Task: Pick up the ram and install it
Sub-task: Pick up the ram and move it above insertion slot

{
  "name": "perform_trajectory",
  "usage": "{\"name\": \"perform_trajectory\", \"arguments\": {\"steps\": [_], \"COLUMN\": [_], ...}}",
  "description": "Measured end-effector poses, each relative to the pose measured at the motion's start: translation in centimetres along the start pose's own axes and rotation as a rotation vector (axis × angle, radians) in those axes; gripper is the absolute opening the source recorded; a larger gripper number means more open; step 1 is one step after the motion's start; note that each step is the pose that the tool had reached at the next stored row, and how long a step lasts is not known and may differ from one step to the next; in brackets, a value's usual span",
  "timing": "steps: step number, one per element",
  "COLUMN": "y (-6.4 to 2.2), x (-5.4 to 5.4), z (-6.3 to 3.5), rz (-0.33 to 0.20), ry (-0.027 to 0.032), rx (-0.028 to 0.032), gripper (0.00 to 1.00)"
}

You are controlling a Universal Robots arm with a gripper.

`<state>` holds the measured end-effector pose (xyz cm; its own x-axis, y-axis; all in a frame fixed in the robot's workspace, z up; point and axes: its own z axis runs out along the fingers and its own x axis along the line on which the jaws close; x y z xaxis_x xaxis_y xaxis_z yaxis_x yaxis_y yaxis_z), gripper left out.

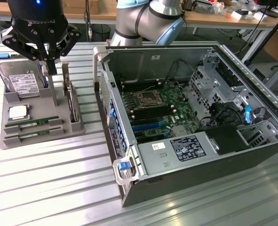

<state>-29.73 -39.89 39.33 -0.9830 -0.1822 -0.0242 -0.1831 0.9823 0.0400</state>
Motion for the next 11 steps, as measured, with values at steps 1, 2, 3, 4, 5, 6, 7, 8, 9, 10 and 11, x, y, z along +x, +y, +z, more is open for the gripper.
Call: {"name": "perform_trajectory", "arguments": {"steps": [1, 2, 3, 4, 5, 6, 7, 8, 9, 10, 11], "y": [0.00, 0.00, 0.00, 0.00, 0.00, 0.00, 0.00, 0.00, 0.00, 0.00, 0.00], "x": [0.00, 0.00, 0.00, 0.00, 0.00, 0.00, 0.00, 0.00, 0.00, 0.00, 0.00], "z": [0.00, 0.00, 0.00, 0.00, 0.00, 0.01, 0.00, 0.01, 0.01, 0.01, 0.01], "rz": [-0.006, -0.013, -0.023, -0.028, -0.034, -0.041, -0.049, -0.058, -0.066, -0.074, -0.080], "ry": [0.0003, 0.0007, 0.0013, 0.0015, 0.0018, 0.0022, 0.0027, 0.0032, 0.0037, 0.0042, 0.0045], "rx": [0.0002, 0.0006, 0.0011, 0.0013, 0.0016, 0.0019, 0.0025, 0.0032, 0.0039, 0.0044, 0.0047], "gripper": [0.11, 0.11, 0.11, 0.11, 0.11, 0.11, 0.11, 0.11, 0.11, 0.11, 0.11]}}
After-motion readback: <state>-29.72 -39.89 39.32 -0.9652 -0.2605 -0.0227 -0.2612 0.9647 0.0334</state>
